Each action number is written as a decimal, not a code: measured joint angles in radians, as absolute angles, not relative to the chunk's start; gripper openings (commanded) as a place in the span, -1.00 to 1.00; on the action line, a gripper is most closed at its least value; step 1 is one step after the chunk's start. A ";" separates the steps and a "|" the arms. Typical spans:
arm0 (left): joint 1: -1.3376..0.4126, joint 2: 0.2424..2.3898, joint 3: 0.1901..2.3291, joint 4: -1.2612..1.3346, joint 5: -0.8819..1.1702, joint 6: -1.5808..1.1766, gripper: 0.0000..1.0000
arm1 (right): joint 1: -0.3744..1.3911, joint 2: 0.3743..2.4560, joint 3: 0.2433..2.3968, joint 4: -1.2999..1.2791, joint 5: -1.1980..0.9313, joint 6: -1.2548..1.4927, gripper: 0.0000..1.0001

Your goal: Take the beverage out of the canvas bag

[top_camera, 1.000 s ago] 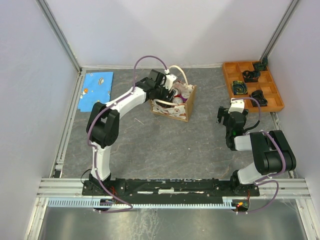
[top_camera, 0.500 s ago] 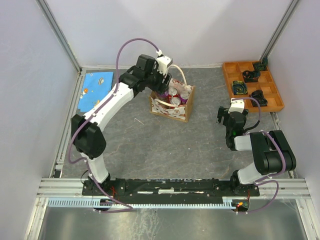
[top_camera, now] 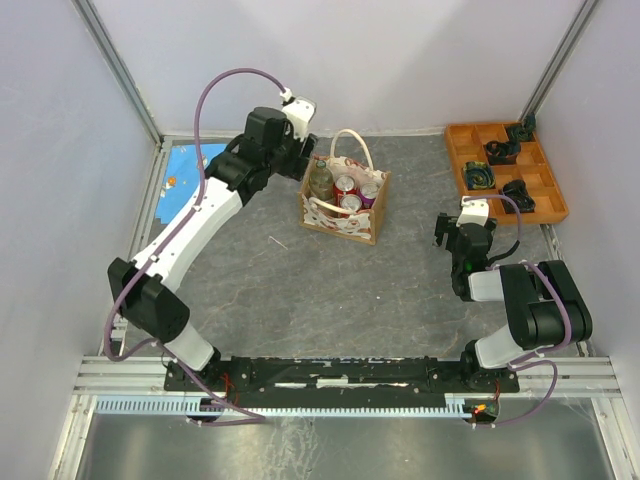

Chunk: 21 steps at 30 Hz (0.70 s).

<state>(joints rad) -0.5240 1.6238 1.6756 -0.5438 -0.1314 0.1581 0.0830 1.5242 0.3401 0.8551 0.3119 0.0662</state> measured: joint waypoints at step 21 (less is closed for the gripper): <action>-0.304 1.542 1.177 -0.392 -0.109 -0.041 -0.94 | 0.083 1.524 0.340 0.855 0.311 0.066 0.98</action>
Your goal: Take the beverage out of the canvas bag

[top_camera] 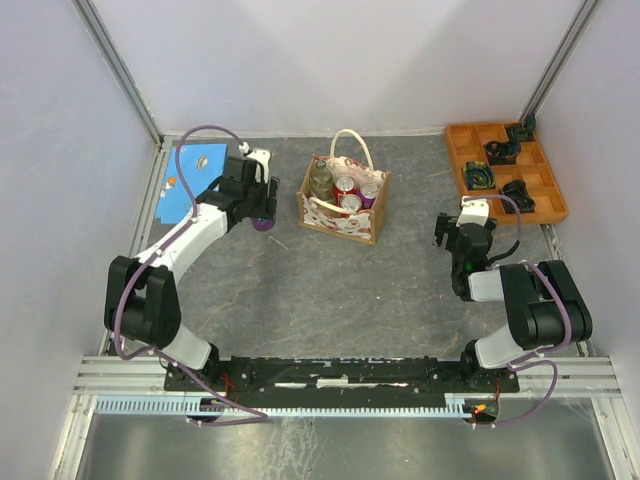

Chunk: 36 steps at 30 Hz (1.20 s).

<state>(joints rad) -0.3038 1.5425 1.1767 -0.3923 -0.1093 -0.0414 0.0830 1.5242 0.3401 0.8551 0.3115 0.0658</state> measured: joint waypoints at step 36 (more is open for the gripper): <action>-0.475 1.489 0.921 -0.265 -0.051 -0.196 -0.18 | 0.083 1.524 0.340 0.855 0.312 0.066 0.98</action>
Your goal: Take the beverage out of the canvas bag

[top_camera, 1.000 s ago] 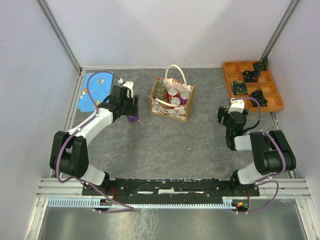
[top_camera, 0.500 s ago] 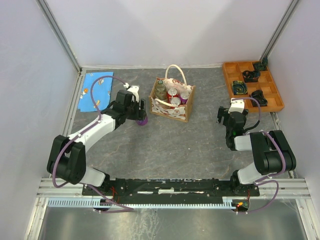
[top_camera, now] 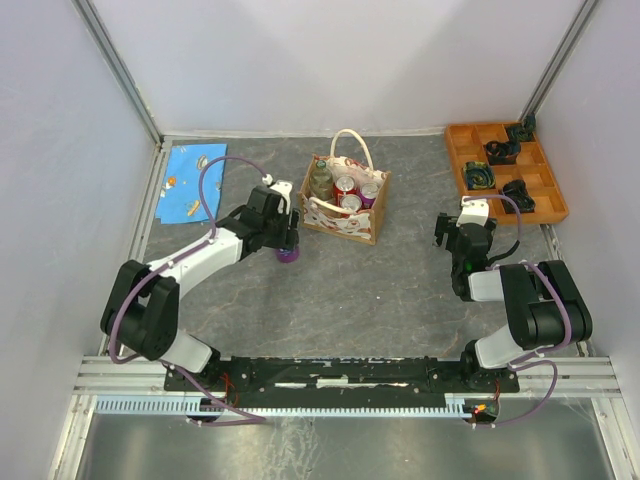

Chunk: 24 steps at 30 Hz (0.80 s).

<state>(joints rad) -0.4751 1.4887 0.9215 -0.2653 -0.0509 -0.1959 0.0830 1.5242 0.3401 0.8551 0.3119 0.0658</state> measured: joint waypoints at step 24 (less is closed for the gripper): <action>-0.490 1.461 1.225 -0.297 -0.126 -0.118 0.65 | 0.083 1.524 0.340 0.855 0.312 0.066 0.98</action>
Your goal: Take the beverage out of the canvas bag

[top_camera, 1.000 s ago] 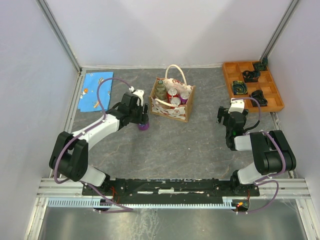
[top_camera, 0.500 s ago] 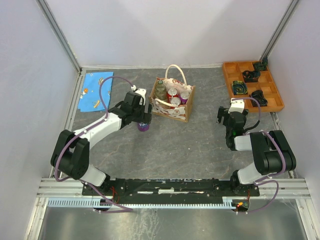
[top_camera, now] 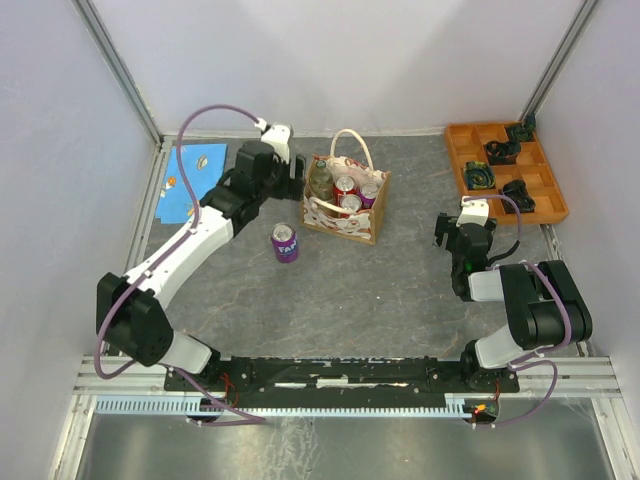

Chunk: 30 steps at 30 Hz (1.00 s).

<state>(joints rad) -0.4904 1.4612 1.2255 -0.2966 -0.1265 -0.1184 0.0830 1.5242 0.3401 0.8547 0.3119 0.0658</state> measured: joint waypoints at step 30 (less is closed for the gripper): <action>-0.595 1.911 1.522 -0.186 0.186 -0.048 0.82 | 0.083 1.524 0.340 0.854 0.312 0.066 0.98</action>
<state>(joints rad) -0.5945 1.9106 1.5219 -0.1856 0.1864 -0.0483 0.0830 1.5242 0.3401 0.8543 0.3119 0.0662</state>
